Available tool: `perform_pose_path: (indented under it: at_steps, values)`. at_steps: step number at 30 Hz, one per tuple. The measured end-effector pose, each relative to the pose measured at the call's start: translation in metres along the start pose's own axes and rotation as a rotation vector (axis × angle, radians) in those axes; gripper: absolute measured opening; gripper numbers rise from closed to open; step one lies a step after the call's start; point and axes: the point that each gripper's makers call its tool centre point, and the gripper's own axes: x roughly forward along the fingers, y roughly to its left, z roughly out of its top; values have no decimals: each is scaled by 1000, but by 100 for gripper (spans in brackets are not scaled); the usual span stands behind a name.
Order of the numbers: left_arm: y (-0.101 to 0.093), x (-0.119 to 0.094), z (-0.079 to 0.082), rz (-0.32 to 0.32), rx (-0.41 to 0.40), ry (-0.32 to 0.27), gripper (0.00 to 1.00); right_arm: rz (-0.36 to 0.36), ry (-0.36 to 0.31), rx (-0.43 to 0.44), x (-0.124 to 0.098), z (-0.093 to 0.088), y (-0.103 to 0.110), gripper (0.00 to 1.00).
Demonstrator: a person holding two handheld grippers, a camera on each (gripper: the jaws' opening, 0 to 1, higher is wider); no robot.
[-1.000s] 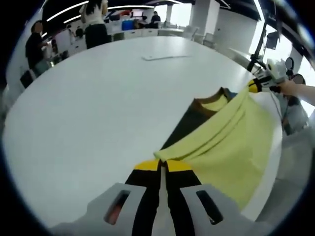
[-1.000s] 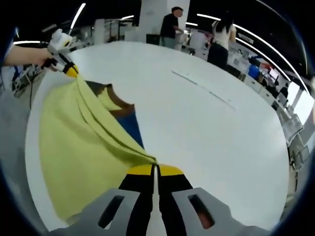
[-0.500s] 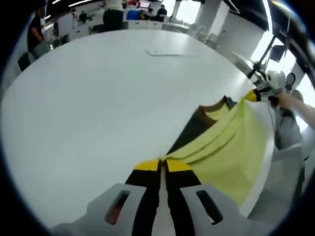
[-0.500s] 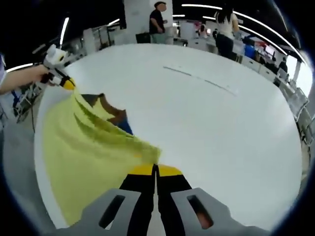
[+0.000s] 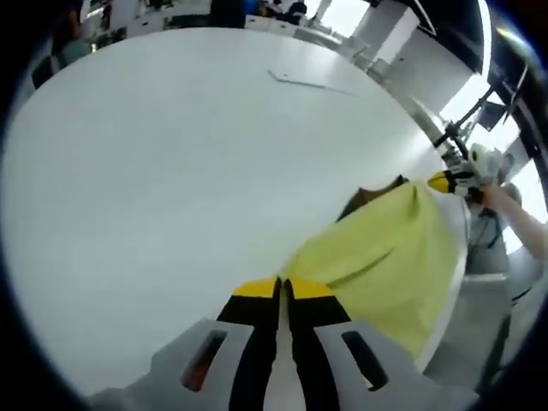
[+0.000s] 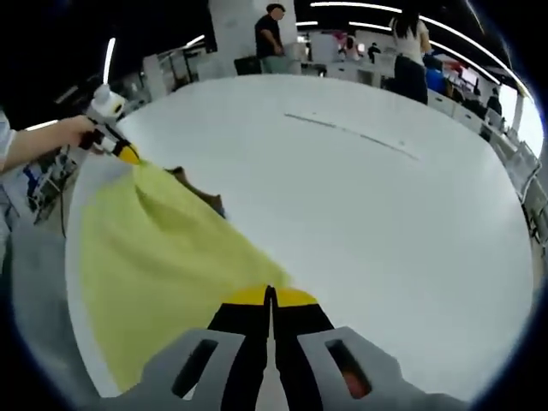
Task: Fold the garment on the visible template until the final outline fits inside the template.
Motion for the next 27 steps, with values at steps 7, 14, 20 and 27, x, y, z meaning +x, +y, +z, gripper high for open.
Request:
perform_pose_path:
  at_steps: [7, 14, 20, 27]
  values:
    - [0, 2, 0, -9, -12, 17, 1, 79, 51, -280, 9, 9, 20, 13]
    - [0, 3, -1, -16, -32, 21, 1, 251, -9, -435, 21, 48, 68, 23]
    - [0, 2, -2, -19, -46, 23, 1, 372, 44, -590, 47, 57, 99, 22]
    - [0, 2, -1, -17, -43, 24, 1, 490, 114, -605, 66, 54, 104, 13]
